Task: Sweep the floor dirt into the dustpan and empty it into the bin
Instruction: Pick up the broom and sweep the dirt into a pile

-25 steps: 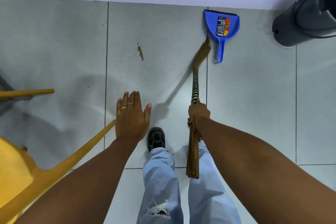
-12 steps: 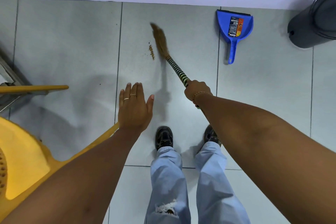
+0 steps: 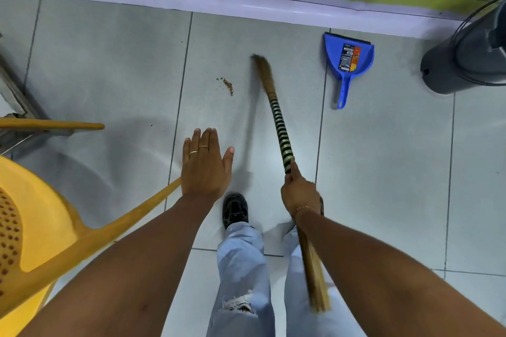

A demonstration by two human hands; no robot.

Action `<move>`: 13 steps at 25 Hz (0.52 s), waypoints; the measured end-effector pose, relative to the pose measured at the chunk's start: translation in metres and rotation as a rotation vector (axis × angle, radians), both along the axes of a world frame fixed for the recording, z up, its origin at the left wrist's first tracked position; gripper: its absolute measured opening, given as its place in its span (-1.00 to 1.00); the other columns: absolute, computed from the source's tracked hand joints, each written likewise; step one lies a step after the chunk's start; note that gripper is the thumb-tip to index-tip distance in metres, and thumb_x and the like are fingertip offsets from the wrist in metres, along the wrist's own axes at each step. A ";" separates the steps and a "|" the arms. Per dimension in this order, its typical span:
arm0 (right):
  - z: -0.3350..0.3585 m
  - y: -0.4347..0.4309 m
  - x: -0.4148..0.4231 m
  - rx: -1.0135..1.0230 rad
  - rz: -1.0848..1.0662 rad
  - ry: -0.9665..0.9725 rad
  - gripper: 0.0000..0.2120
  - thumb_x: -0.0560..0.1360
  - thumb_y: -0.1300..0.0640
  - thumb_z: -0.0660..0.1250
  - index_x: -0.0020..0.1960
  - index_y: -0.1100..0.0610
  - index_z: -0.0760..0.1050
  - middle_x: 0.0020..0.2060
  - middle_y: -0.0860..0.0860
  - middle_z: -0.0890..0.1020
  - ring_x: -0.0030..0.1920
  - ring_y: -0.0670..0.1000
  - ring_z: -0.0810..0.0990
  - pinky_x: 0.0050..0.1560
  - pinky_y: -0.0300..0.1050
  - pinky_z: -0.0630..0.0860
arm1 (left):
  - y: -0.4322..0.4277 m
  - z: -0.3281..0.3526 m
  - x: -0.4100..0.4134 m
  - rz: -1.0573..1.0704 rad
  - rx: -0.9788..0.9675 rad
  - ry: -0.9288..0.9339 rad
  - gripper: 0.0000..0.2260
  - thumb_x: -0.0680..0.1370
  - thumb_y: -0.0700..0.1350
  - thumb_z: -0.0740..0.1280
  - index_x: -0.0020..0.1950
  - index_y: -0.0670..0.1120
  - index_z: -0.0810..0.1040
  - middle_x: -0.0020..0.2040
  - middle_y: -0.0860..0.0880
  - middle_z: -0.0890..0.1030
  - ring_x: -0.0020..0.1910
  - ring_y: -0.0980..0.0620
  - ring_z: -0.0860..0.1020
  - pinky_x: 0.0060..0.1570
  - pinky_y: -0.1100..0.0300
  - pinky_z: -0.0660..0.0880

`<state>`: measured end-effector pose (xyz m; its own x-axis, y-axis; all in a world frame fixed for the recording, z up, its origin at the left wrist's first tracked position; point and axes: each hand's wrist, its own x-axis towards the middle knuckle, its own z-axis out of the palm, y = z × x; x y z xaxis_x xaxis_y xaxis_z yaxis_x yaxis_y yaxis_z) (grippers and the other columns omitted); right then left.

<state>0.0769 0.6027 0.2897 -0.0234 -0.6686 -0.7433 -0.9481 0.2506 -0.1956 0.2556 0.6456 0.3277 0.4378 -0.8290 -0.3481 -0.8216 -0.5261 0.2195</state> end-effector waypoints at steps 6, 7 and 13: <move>-0.003 0.069 0.040 0.280 -0.335 -0.031 -0.59 0.60 0.15 0.00 0.44 0.13 0.22 0.21 0.22 0.54 0.21 0.25 0.51 0.18 0.01 0.44 | 0.000 -0.002 0.014 -0.001 0.017 0.005 -0.49 0.61 0.05 0.07 0.44 -0.26 0.21 0.45 -0.23 0.34 0.49 -0.18 0.18 0.50 -0.07 0.08; -0.002 0.076 0.050 0.309 -0.331 -0.043 -0.61 0.60 0.16 0.00 0.41 0.15 0.26 0.22 0.22 0.53 0.22 0.24 0.50 0.20 0.00 0.43 | 0.002 -0.002 0.016 -0.004 0.017 0.002 -0.49 0.61 0.05 0.07 0.44 -0.26 0.21 0.45 -0.23 0.34 0.49 -0.18 0.18 0.50 -0.07 0.08; -0.011 0.064 0.108 0.359 -0.388 -0.137 -0.64 0.60 0.15 0.00 0.35 0.21 0.33 0.24 0.21 0.51 0.21 0.23 0.51 0.22 0.03 0.46 | -0.006 -0.003 0.046 -0.007 0.015 -0.036 -0.48 0.62 0.06 0.05 0.45 -0.26 0.19 0.45 -0.24 0.32 0.50 -0.18 0.17 0.50 -0.06 0.06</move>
